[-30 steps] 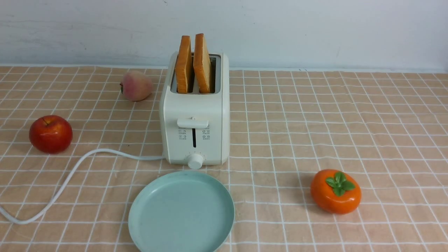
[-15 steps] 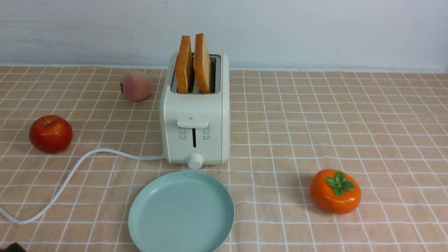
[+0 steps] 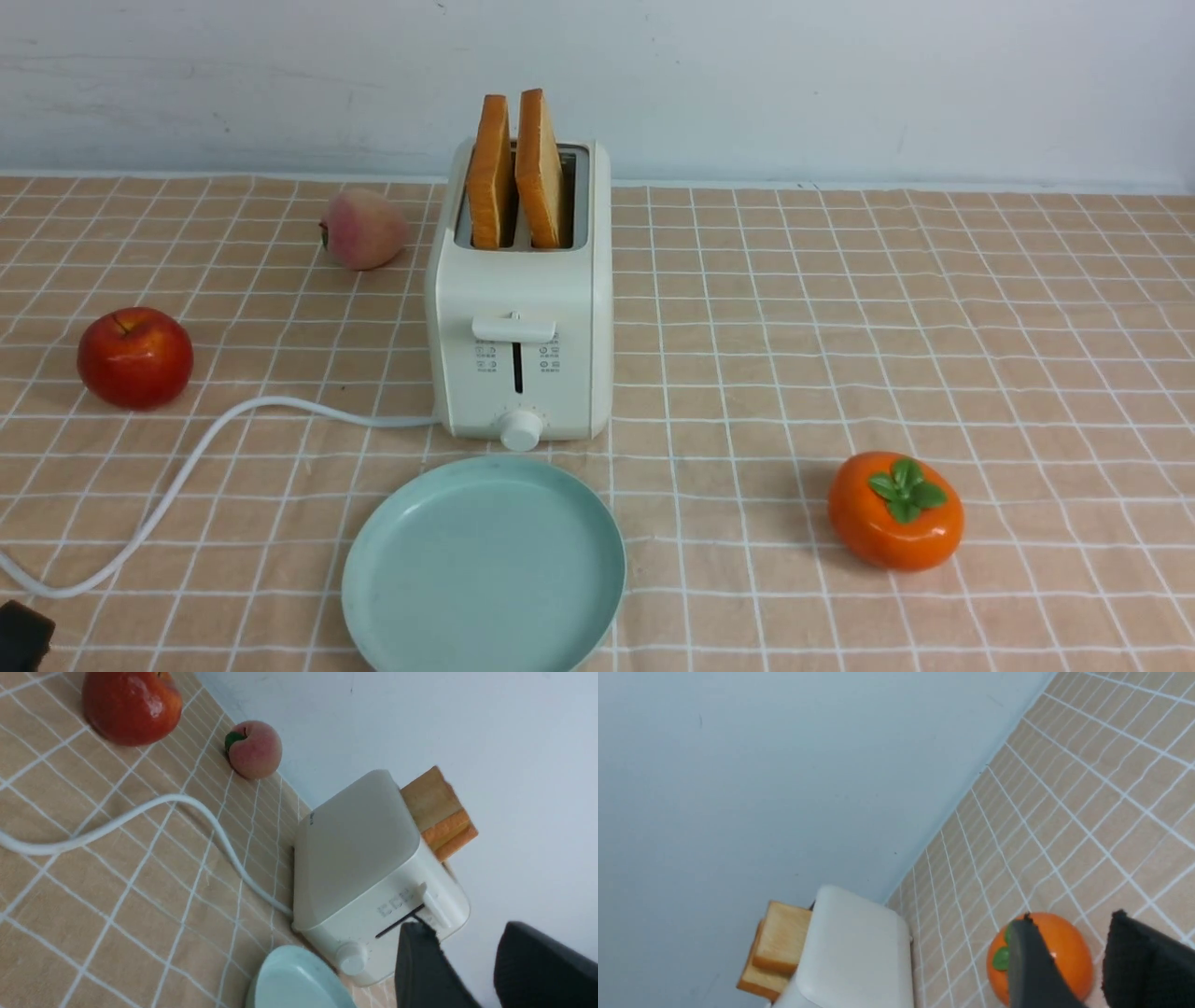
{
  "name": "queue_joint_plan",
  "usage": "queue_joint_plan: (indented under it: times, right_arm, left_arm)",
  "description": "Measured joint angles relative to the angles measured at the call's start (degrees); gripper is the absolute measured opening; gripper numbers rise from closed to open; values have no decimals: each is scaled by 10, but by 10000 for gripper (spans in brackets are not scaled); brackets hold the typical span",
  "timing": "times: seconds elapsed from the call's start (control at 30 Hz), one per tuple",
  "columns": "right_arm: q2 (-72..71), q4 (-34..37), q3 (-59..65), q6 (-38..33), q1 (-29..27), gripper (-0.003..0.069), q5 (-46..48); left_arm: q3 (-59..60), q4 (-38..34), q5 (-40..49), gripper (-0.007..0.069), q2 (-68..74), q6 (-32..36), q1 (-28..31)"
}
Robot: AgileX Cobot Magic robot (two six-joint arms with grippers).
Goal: Take toasted bread from bread machine on light coffee tablecloth place on plate.
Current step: 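Reach for a toast slice standing in the toaster with the left gripper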
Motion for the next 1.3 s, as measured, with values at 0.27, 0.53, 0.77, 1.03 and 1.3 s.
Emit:
queue_joint_plan:
  times: [0.27, 0.53, 0.77, 1.03, 1.3]
  right_arm:
    - [0, 6, 0, 0, 0, 239, -21]
    - [0, 55, -59, -2, 0, 229, -13]
    - [121, -5, -327, -152, 0, 67, 210]
    - [407, -67, -448, -210, 0, -10, 526]
    - [536, -101, -425, -282, 0, -4, 611]
  left_arm:
    - [0, -64, -78, -14, 0, 2, 0]
    - [-81, -36, -6, -14, 0, 43, 0]
    - [-284, 70, 221, -14, 190, 131, 0]
    - [-424, 145, 444, -14, 512, 163, 0]
    - [-572, 114, 473, -14, 704, 230, -27]
